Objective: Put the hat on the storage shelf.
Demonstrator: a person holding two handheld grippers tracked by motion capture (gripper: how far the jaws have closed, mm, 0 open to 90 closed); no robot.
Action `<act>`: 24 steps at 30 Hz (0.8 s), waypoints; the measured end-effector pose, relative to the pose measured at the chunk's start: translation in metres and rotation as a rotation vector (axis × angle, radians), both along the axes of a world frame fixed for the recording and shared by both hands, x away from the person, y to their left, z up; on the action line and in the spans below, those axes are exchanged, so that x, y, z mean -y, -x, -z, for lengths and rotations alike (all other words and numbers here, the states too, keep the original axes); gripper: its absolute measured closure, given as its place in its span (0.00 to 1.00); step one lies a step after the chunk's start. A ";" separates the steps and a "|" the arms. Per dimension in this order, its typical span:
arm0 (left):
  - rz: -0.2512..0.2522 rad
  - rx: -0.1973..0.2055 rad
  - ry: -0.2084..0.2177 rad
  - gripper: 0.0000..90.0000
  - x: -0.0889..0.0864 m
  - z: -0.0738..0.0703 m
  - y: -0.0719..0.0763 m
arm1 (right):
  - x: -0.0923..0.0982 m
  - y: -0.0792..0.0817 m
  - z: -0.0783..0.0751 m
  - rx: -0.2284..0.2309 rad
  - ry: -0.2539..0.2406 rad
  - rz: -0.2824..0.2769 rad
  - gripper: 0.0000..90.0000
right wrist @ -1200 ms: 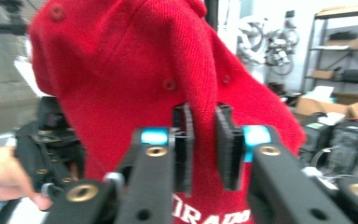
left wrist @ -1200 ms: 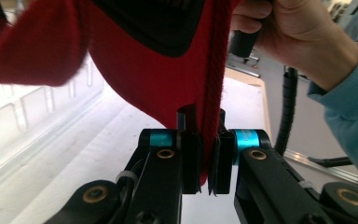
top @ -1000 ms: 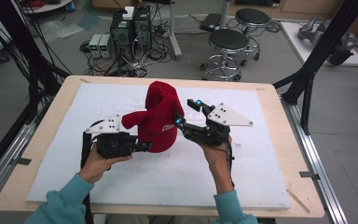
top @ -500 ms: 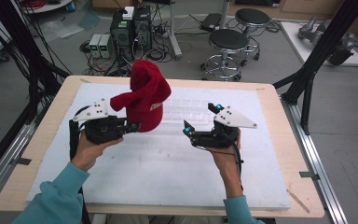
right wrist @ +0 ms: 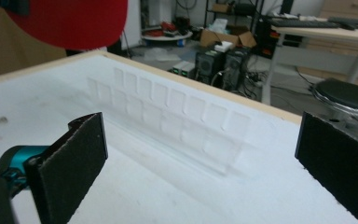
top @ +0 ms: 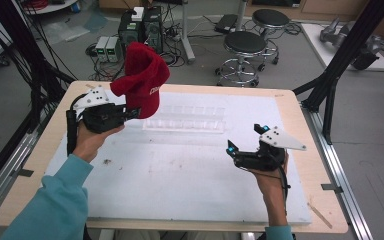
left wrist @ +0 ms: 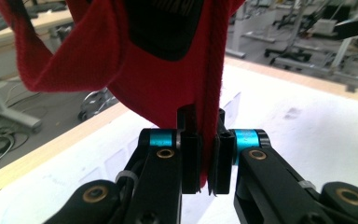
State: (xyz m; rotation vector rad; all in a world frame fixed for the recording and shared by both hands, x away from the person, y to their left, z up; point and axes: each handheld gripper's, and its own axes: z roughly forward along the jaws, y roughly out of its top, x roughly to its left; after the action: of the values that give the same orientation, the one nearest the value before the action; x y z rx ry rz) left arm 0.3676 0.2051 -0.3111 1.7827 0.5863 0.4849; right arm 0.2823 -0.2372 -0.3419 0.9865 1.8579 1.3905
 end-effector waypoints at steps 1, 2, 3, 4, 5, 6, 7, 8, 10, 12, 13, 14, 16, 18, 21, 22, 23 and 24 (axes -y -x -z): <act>-0.012 -0.001 -0.011 0.95 0.000 0.002 -0.002 | 0.005 0.002 0.002 -0.005 0.006 0.006 0.01; -0.019 -0.006 -0.012 0.95 -0.001 0.004 -0.005 | 0.009 0.005 0.004 -0.013 0.009 0.014 0.01; -0.026 -0.011 -0.016 0.95 -0.002 0.006 -0.007 | 0.015 0.008 0.006 -0.015 0.013 0.022 0.01; -0.033 -0.015 -0.016 0.95 -0.002 0.007 -0.009 | 0.020 0.010 0.009 -0.021 0.012 0.030 0.01; -0.040 -0.017 -0.017 0.95 -0.003 0.008 -0.011 | 0.024 0.013 0.011 -0.028 0.012 0.036 0.01; -0.047 -0.017 -0.021 0.95 -0.003 0.010 -0.014 | 0.029 0.016 0.014 -0.030 0.010 0.047 0.01; -0.052 -0.018 -0.022 0.95 -0.004 0.011 -0.015 | 0.036 0.019 0.018 -0.039 0.005 0.058 0.01; -0.058 -0.021 -0.028 0.95 -0.004 0.013 -0.018 | 0.039 0.022 0.020 -0.046 -0.002 0.061 0.01; -0.064 -0.026 -0.042 0.95 -0.004 0.016 -0.021 | 0.050 0.028 0.026 -0.050 -0.007 0.078 0.01; -0.079 -0.035 -0.052 0.95 -0.004 0.020 -0.025 | 0.057 0.032 0.032 -0.053 -0.009 0.092 0.01; -0.085 -0.037 -0.057 0.95 -0.004 0.022 -0.027 | 0.059 0.034 0.034 -0.055 -0.010 0.098 0.01; -0.090 -0.041 -0.058 0.95 -0.004 0.024 -0.029 | 0.062 0.036 0.037 -0.052 -0.011 0.103 0.01; -0.094 -0.045 -0.068 0.95 -0.003 0.027 -0.033 | 0.066 0.039 0.044 -0.046 -0.023 0.108 0.01; -0.102 -0.049 -0.073 0.95 -0.002 0.028 -0.034 | 0.068 0.040 0.049 -0.040 -0.022 0.111 0.01; -0.112 -0.054 -0.090 0.95 -0.001 0.031 -0.037 | 0.073 0.042 0.059 -0.038 -0.034 0.110 0.01; -0.120 -0.055 -0.090 0.95 -0.001 0.033 -0.038 | 0.074 0.043 0.063 -0.040 -0.044 0.115 0.01; -0.123 -0.056 -0.094 0.95 -0.001 0.033 -0.039 | 0.076 0.043 0.066 -0.039 -0.054 0.119 0.01; -0.127 -0.060 -0.088 0.95 0.000 0.035 -0.040 | 0.076 0.043 0.068 -0.040 -0.059 0.120 0.01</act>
State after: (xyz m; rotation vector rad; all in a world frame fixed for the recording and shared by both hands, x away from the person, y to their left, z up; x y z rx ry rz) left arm 0.4072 0.2054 -0.3463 1.8563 0.7331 0.5529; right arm 0.2391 -0.3137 -0.4094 1.1442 1.7641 1.3702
